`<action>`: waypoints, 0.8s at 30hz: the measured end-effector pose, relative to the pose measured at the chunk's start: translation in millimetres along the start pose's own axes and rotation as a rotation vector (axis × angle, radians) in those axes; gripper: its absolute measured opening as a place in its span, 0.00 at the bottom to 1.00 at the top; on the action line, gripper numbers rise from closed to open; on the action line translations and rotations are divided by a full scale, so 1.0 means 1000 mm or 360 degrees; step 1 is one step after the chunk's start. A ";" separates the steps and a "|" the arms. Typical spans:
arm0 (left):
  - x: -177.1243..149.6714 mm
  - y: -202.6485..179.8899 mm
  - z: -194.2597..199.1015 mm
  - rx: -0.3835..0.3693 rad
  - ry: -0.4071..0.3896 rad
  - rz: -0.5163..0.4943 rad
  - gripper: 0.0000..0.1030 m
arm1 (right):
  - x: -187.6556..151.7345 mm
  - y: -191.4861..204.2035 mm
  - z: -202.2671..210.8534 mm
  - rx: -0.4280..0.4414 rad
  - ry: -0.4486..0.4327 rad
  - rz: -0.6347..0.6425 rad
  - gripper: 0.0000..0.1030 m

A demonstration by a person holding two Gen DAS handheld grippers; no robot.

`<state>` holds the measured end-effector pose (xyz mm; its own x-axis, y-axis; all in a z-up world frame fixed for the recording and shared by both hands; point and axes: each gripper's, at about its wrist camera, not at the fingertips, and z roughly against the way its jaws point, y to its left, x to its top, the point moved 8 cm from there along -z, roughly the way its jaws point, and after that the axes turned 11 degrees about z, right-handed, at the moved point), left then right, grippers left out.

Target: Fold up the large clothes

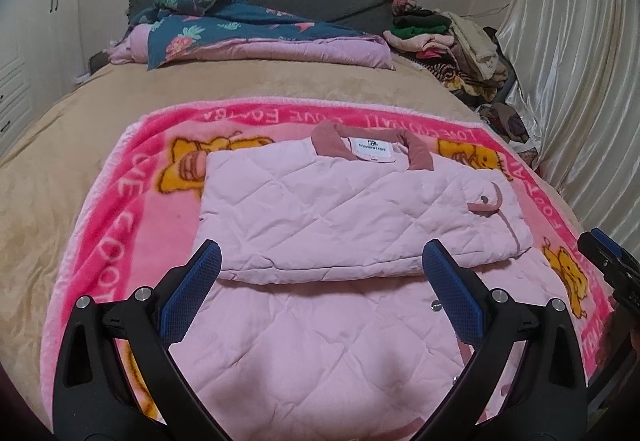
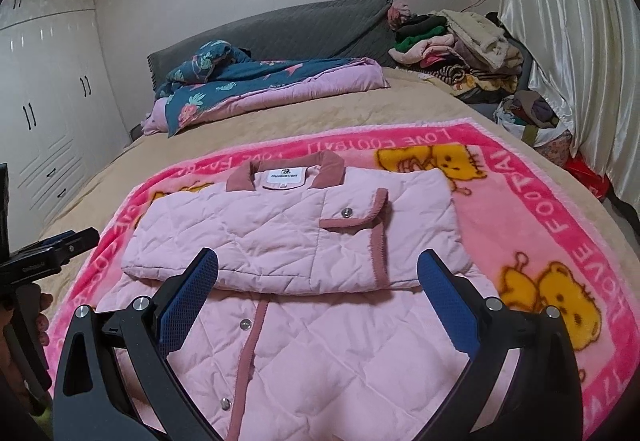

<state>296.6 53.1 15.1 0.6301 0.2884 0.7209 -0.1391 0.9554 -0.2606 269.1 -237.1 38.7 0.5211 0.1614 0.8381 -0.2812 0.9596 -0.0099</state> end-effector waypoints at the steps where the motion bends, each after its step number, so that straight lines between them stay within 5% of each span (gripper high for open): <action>1: 0.000 -0.001 0.003 -0.0006 -0.0011 0.0002 0.92 | 0.000 -0.001 0.002 -0.0004 0.0000 0.0001 0.96; 24: -0.047 -0.010 0.072 -0.0013 -0.0095 -0.0016 0.92 | -0.020 -0.019 0.071 -0.0092 -0.0047 0.0035 0.96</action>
<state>213.3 34.4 29.9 0.5845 0.2825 0.7606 -0.1269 0.9577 -0.2582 207.3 -274.4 60.9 0.4909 0.1766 0.8531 -0.2447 0.9678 -0.0596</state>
